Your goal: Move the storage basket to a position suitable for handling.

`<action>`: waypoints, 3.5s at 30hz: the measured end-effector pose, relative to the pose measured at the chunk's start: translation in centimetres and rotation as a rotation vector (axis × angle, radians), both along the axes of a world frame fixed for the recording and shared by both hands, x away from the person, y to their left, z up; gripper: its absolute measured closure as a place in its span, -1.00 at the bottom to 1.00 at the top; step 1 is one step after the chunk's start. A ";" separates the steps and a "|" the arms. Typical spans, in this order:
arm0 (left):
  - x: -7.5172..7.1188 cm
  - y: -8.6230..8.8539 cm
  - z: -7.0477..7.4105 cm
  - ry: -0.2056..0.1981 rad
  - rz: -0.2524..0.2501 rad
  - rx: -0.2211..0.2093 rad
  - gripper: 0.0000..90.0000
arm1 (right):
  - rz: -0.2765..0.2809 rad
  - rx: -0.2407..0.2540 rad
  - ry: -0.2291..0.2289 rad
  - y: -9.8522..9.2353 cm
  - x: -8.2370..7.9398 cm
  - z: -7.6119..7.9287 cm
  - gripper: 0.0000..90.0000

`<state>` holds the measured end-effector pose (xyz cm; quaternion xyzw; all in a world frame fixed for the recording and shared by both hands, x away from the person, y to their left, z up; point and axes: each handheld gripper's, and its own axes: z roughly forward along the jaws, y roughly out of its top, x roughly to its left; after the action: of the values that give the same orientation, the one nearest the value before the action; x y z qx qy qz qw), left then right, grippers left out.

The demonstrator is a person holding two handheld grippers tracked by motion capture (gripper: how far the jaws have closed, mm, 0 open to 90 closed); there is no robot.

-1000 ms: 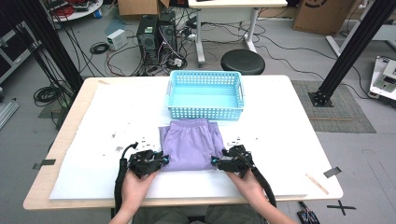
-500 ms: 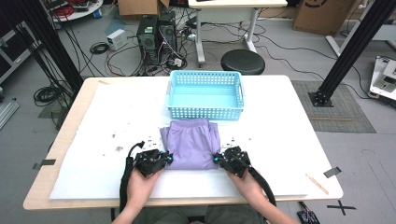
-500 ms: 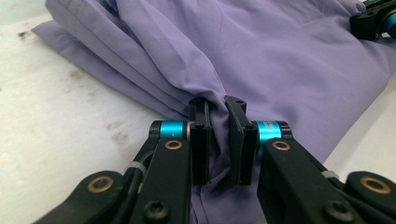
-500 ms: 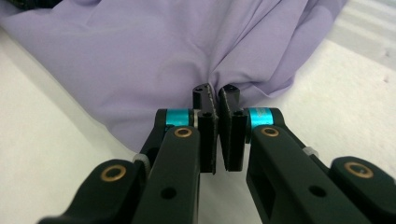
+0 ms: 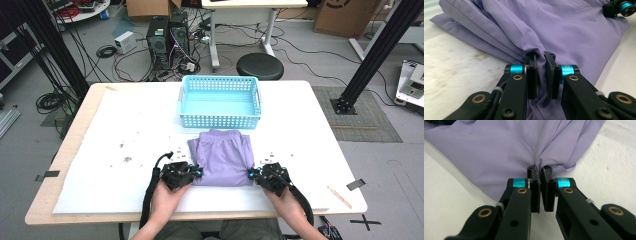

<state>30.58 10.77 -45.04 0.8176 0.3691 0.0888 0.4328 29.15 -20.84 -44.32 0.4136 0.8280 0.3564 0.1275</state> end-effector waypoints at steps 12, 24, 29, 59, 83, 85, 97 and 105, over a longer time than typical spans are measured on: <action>-2.8 -1.2 0.0 -0.005 -0.072 0.007 0.81 | 0.010 0.027 0.020 -2.6 -2.5 -0.1 0.94; -4.6 -1.7 0.0 -0.020 -0.106 0.024 0.81 | 0.029 0.033 0.012 -3.4 -4.7 -0.3 0.94; -5.2 -1.8 0.0 -0.017 -0.112 0.020 0.81 | 0.033 0.028 0.010 -3.6 -5.4 -0.2 0.94; 0.7 3.8 4.6 -0.206 0.023 0.006 -0.36 | 0.017 0.080 -0.238 -5.8 0.2 3.5 -0.11; 10.8 6.6 5.2 -0.245 0.124 -0.062 -0.38 | -0.022 0.102 -0.308 -5.0 10.9 5.6 -0.32; 11.4 6.7 5.3 -0.231 0.116 -0.040 -0.39 | -0.015 0.116 -0.306 -5.1 11.8 5.7 -0.33; 14.6 6.9 4.4 -0.161 0.090 -0.038 -0.52 | -0.023 0.110 -0.239 -5.3 14.9 4.5 -0.44; 15.3 6.7 3.4 -0.158 0.079 -0.043 -0.53 | 0.015 0.080 -0.209 -4.7 15.5 3.5 -0.47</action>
<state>45.91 17.45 -41.59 0.7833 0.3675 0.1621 0.4744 44.69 -25.58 -40.81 0.3727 0.7984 0.4313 0.1941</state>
